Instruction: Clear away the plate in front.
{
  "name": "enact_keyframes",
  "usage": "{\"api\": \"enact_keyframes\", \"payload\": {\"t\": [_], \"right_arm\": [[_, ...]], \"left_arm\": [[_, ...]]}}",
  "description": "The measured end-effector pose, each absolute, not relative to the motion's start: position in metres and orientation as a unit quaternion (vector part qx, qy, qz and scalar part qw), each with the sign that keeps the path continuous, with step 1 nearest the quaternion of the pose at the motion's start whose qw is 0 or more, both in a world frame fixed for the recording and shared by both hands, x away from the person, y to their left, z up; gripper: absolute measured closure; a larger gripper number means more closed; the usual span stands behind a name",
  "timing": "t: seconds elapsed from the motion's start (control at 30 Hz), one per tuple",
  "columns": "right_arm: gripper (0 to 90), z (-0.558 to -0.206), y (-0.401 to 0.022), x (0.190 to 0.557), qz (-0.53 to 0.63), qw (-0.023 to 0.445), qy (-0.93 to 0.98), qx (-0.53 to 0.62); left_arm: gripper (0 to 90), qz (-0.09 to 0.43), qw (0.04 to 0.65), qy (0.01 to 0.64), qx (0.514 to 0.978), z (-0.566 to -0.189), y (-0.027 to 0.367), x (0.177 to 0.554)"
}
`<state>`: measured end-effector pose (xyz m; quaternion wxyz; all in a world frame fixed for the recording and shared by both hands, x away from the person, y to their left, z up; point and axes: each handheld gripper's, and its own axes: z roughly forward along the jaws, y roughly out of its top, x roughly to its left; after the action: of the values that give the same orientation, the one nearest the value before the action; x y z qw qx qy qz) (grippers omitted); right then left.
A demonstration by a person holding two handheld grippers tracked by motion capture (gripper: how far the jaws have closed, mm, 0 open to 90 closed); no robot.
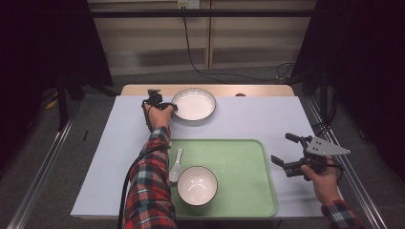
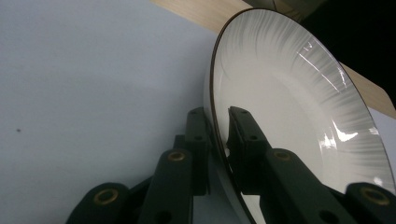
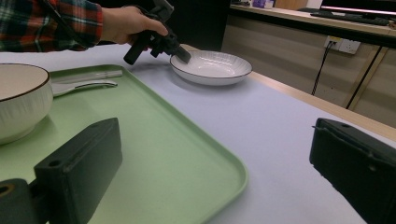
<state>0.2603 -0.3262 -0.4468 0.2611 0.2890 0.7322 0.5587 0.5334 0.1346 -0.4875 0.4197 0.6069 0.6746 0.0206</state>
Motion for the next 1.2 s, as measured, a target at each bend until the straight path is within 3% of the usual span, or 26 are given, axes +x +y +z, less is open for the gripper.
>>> {"api": "enact_keyframes", "payload": {"t": [0.2,0.73,1.2], "right_arm": [[1.7,-0.447,-0.328,0.262,0.554,0.264,0.734,0.291],[1.1,-0.446,-0.326,0.265,0.555,0.265,0.731,0.295],[0.0,-0.444,-0.318,0.271,0.558,0.282,0.718,0.305]], "left_arm": [[83.9,0.033,0.445,0.668,0.596,-0.475,0.128,0.534],[84.1,0.034,0.418,0.621,0.663,-0.437,0.116,0.533],[84.1,0.014,0.436,0.569,0.697,-0.409,0.111,0.509]]}}
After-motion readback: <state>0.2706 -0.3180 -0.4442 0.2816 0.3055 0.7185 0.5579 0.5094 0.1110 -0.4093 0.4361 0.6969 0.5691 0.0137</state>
